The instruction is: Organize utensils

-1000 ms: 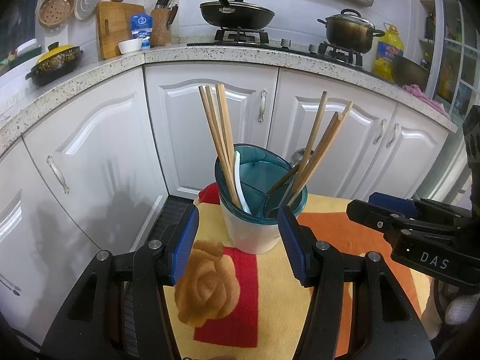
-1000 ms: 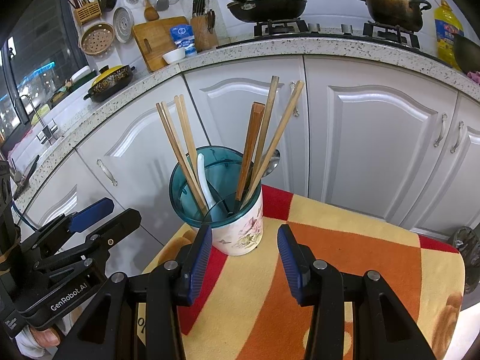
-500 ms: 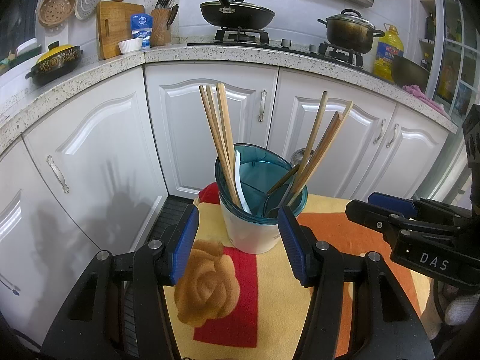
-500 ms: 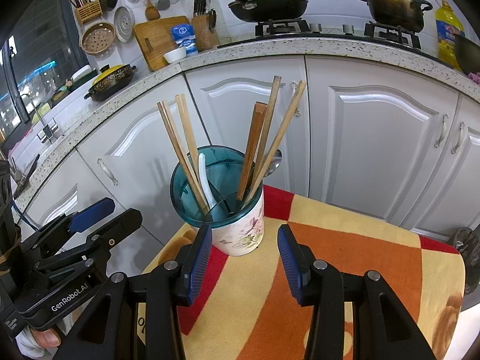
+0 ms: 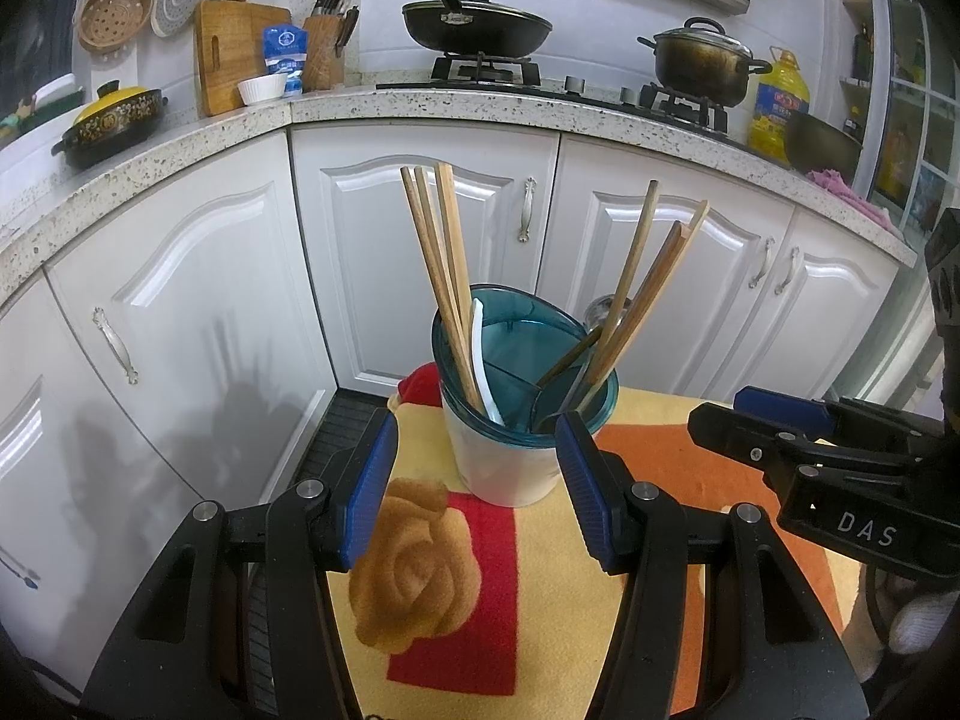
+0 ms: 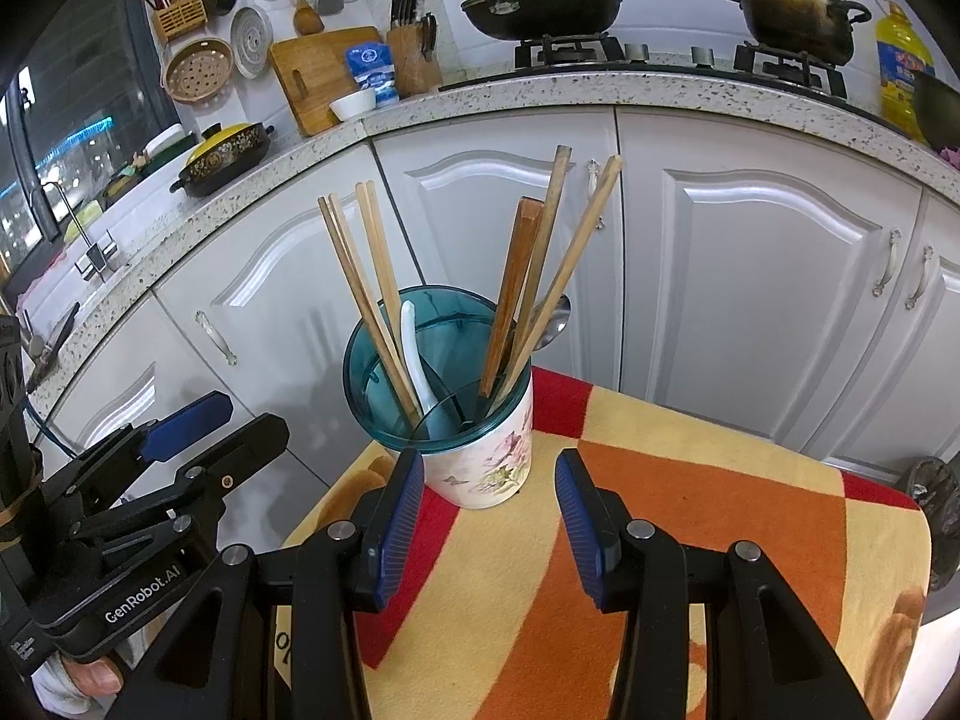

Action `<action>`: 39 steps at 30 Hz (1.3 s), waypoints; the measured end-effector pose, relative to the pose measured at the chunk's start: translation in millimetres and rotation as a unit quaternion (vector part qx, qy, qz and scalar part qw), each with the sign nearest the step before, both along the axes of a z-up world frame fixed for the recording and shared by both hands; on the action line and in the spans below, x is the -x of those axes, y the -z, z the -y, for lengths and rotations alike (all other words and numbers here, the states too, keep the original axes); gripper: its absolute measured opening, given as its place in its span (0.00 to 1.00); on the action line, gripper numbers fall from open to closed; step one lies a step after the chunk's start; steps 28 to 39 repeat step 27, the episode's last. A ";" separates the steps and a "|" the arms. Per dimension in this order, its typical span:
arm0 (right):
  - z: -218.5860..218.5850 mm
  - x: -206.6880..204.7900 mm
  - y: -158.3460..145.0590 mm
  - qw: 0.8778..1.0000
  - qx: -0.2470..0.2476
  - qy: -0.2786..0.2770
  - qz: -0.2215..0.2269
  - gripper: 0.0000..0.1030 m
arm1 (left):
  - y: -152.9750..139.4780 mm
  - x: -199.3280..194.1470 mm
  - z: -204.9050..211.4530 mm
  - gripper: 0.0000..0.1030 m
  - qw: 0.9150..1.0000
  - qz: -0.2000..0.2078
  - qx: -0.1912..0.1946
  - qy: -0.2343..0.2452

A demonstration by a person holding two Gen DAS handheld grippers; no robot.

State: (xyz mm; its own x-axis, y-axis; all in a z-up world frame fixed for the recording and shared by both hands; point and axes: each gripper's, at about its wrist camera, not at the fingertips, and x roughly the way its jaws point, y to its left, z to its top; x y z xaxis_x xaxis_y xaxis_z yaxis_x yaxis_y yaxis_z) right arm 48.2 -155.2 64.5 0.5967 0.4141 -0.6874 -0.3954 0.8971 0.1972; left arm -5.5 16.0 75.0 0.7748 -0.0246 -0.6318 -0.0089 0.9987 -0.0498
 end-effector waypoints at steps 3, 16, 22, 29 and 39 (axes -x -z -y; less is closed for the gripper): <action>-0.2 0.0 -0.1 1.000 0.000 0.000 0.000 0.42 | 1.2 -0.3 -1.0 0.53 1.000 -0.001 0.000 -0.001; -4.6 0.6 2.6 1.000 0.003 -0.003 -0.002 0.43 | 1.3 -0.7 -1.0 0.53 1.000 -0.001 0.000 0.000; -3.3 -0.1 3.8 1.000 0.004 -0.002 -0.004 0.43 | 6.7 -1.0 -2.9 0.53 1.000 0.004 0.008 0.006; 9.9 -1.4 10.8 1.000 0.005 0.011 -0.005 0.43 | 9.1 -2.2 -3.3 0.53 1.000 0.005 0.010 0.009; 9.9 -1.4 10.8 1.000 0.005 0.011 -0.005 0.43 | 9.1 -2.2 -3.3 0.53 1.000 0.005 0.010 0.009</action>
